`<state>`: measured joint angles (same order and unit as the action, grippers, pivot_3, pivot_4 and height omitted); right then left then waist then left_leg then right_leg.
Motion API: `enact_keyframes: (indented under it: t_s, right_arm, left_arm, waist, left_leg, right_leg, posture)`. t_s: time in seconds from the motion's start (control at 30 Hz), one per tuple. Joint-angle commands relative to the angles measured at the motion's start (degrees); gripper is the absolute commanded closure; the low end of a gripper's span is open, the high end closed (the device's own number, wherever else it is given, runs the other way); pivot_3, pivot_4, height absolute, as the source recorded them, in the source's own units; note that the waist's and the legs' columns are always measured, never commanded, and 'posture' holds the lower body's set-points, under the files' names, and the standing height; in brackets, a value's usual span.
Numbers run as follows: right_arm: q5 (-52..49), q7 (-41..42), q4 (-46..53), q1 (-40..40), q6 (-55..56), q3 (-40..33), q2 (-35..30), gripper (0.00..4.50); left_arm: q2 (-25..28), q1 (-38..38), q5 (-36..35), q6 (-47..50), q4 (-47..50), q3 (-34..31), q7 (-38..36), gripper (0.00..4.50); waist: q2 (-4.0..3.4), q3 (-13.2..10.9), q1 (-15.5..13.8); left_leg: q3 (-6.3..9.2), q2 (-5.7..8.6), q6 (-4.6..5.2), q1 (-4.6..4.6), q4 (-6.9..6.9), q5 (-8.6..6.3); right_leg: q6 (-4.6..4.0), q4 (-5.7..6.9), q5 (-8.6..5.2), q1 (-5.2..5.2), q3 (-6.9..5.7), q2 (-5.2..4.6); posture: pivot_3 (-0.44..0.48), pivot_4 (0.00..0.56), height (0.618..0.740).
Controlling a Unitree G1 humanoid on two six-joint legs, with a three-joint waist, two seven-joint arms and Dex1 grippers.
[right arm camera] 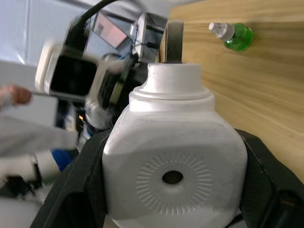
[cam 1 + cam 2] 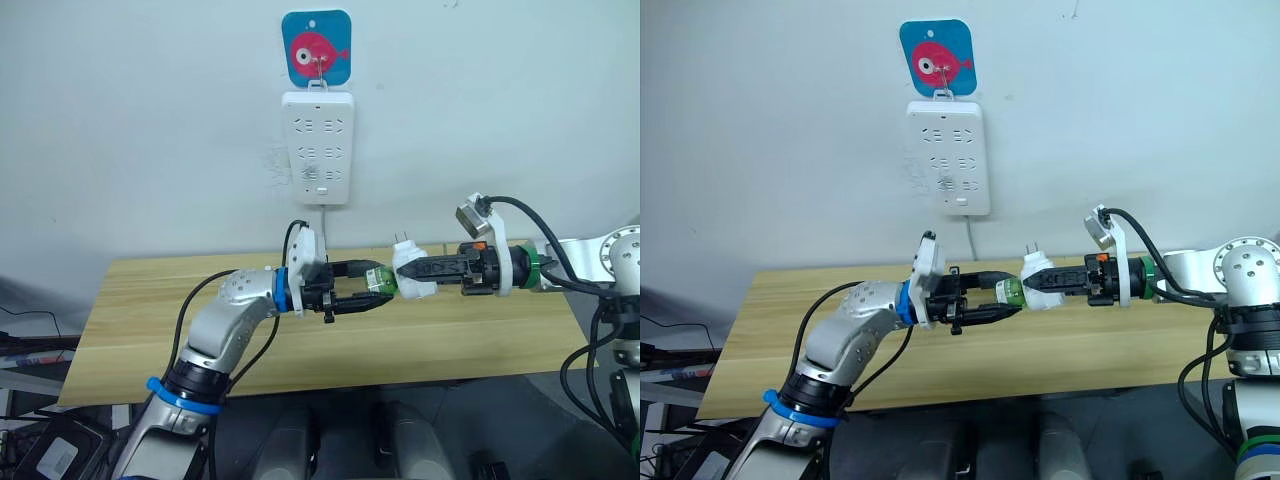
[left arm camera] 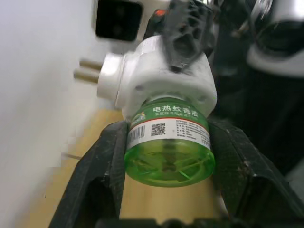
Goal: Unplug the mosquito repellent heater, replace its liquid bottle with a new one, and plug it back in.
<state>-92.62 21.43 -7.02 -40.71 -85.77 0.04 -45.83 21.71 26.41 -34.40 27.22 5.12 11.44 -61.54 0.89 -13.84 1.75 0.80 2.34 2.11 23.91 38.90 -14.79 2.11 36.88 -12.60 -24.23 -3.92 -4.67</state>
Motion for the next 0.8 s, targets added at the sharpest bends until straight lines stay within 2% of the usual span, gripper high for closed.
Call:
enact_keyframes:
  t_s: [0.03,0.07,0.13,0.17,0.23,0.3,0.33,0.47,0.57,0.63,0.7,0.8]
  right_arm:
    - [4.73,8.47,7.13,0.30,0.10,-0.11,-0.54,1.50]
    - [6.70,11.05,8.18,0.30,0.41,0.39,-1.01,1.50]
    - [9.57,14.82,8.91,0.00,0.79,0.92,-1.44,1.50]
    - [10.70,16.27,9.00,-0.15,0.94,1.04,-1.51,1.50]
    - [12.98,17.15,8.19,-0.86,1.85,0.79,-0.72,1.50]
    - [15.25,16.18,7.33,-1.16,3.14,0.20,0.65,1.50]
    - [15.79,15.66,6.75,-1.24,3.30,-0.33,1.33,1.50]
    - [15.85,13.25,2.99,-2.46,1.90,-3.59,3.81,1.50]
    - [15.32,12.01,0.06,-3.39,0.17,-5.97,4.63,1.50]
    - [15.30,10.94,-1.94,-3.81,-0.94,-7.51,5.25,1.50]
    - [14.94,9.85,-3.91,-4.29,-2.23,-9.21,5.85,1.50]
    - [14.23,8.12,-6.37,-5.36,-4.24,-11.63,7.22,1.50]
  left_arm:
    - [1.12,5.65,-17.15,23.74,-0.71,-5.58,1.78,2.24]
    - [1.59,8.45,-22.64,32.86,-5.32,-7.73,1.51,2.24]
    - [2.12,12.27,-28.33,44.20,-13.27,-10.34,0.01,2.24]
    - [2.23,13.24,-29.20,46.93,-15.57,-10.89,-0.39,2.24]
    - [1.72,13.94,-27.07,46.52,-19.89,-10.52,-1.04,2.24]
    - [1.54,14.18,-25.26,45.38,-21.09,-9.77,-1.81,1.52]
    - [1.28,14.44,-25.42,45.66,-21.22,-10.06,-1.78,1.32]
    - [2.62,12.91,-24.65,45.09,-16.48,-9.80,-2.78,0.05]
    - [8.22,6.66,-18.11,36.44,-7.55,-5.79,-7.02,0.02]
    - [8.99,2.89,-14.12,29.01,-4.31,-6.96,-5.45,0.02]
    - [9.59,-2.43,-4.97,13.34,1.50,-5.91,-5.18,0.02]
    - [8.09,-8.52,14.89,-22.73,3.79,-1.63,-4.03,0.02]
  waist:
    - [0.00,0.00,0.09]
    - [0.01,-0.01,0.09]
    - [0.01,-0.01,0.19]
    - [0.02,-0.01,0.26]
    - [0.02,-0.01,0.32]
    - [0.03,-0.01,0.33]
    - [0.03,-0.02,0.39]
    - [0.04,-0.02,0.32]
    - [0.01,-0.01,0.62]
    - [0.01,-0.01,0.53]
    - [0.01,-0.01,0.28]
    - [0.01,-0.01,-0.11]
  left_leg:
    - [0.02,-0.01,0.00,0.00,0.00,0.00]
    - [0.02,-0.01,0.00,-0.02,0.01,0.00]
    - [0.05,-0.02,0.00,-0.03,0.05,0.00]
    - [0.05,-0.03,0.00,-0.04,0.06,0.00]
    - [0.02,-0.03,0.00,-0.05,0.06,0.00]
    - [-0.04,-0.03,-0.01,-0.06,0.06,0.00]
    - [-0.04,-0.04,-0.01,-0.06,0.06,0.00]
    - [-0.05,-0.05,-0.03,-0.01,0.04,0.02]
    - [-0.13,-0.04,-0.04,-0.02,-0.02,0.01]
    - [-0.17,-0.01,-0.04,-0.04,-0.09,0.01]
    - [-0.17,0.02,-0.04,-0.02,-0.09,0.00]
    - [-0.27,0.05,-0.05,0.00,-0.12,0.00]
  right_leg:
    - [0.07,0.01,-0.04,0.00,0.01,0.04]
    - [0.09,0.02,-0.05,0.01,0.00,0.07]
    - [0.11,0.05,-0.06,0.00,0.01,0.38]
    - [0.12,0.06,-0.07,0.02,0.02,0.41]
    - [0.14,0.06,-0.06,0.01,0.04,0.44]
    - [0.12,0.05,-0.05,0.00,0.10,0.43]
    - [-0.03,0.06,0.03,-0.01,0.13,0.41]
    - [-0.25,0.09,0.16,-0.10,0.14,0.07]
    - [-0.43,0.05,0.27,-0.13,0.19,-0.01]
    - [-0.47,0.02,0.27,-0.13,0.20,-0.10]
    - [-0.51,-0.02,0.27,-0.14,0.16,-0.19]
    - [-0.64,-0.14,0.32,-0.14,0.15,-0.33]
  posture:
    - [-0.119,0.221,0.740]
    - [-0.121,0.222,0.740]
    - [-0.130,0.223,0.740]
    - [-0.130,0.223,0.740]
    - [-0.147,0.220,0.740]
    - [-0.154,0.219,0.740]
    - [-0.154,0.219,0.740]
    - [-0.157,0.216,0.740]
    - [-0.154,0.215,0.740]
    - [-0.157,0.216,0.740]
    - [-0.146,0.214,0.740]
    - [-0.132,0.214,0.740]
